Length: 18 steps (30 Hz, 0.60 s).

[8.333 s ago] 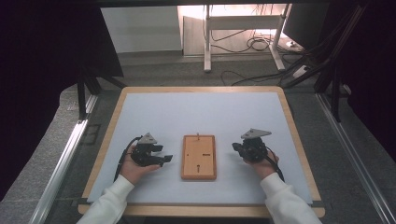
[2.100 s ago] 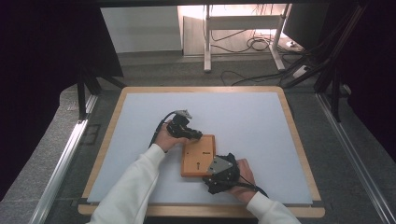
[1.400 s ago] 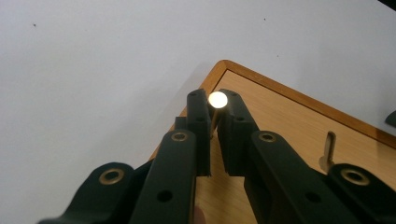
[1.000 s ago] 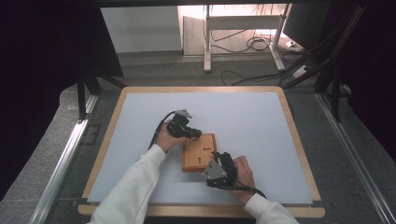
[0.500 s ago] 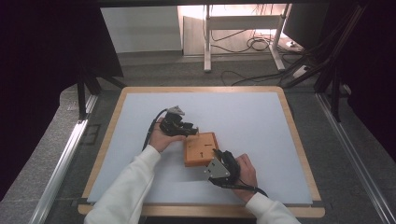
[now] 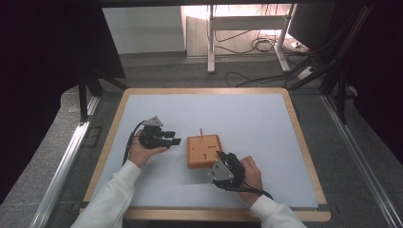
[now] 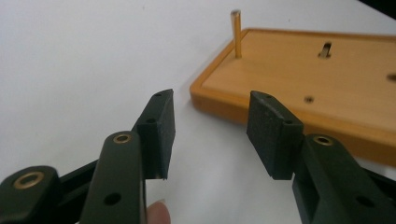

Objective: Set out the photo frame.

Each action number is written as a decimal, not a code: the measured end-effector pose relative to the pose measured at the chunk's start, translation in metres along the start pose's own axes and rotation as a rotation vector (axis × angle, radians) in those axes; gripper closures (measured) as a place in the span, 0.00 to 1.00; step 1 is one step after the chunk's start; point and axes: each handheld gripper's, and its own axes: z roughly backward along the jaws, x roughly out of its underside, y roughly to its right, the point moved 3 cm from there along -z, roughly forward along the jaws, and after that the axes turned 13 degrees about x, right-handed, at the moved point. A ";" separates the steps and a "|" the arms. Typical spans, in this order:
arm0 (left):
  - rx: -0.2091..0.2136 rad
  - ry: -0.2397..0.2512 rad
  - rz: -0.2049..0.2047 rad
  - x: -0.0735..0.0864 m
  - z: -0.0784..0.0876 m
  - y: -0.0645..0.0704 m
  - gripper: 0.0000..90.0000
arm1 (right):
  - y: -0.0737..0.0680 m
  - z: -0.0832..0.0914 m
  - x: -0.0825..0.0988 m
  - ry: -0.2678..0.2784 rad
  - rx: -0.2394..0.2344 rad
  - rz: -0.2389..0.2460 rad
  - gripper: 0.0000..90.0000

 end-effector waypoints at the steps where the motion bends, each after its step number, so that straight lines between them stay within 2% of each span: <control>1: -0.002 -0.006 0.000 0.002 0.001 0.000 0.58 | 0.001 0.000 0.000 0.001 0.000 0.004 0.53; 9: 0.004 -0.022 0.015 0.016 0.003 -0.003 0.57 | 0.007 -0.002 -0.004 0.006 -0.006 0.026 0.56; 18: 0.002 -0.034 0.029 0.023 0.000 -0.007 0.57 | 0.015 -0.004 -0.015 0.006 -0.034 0.089 0.62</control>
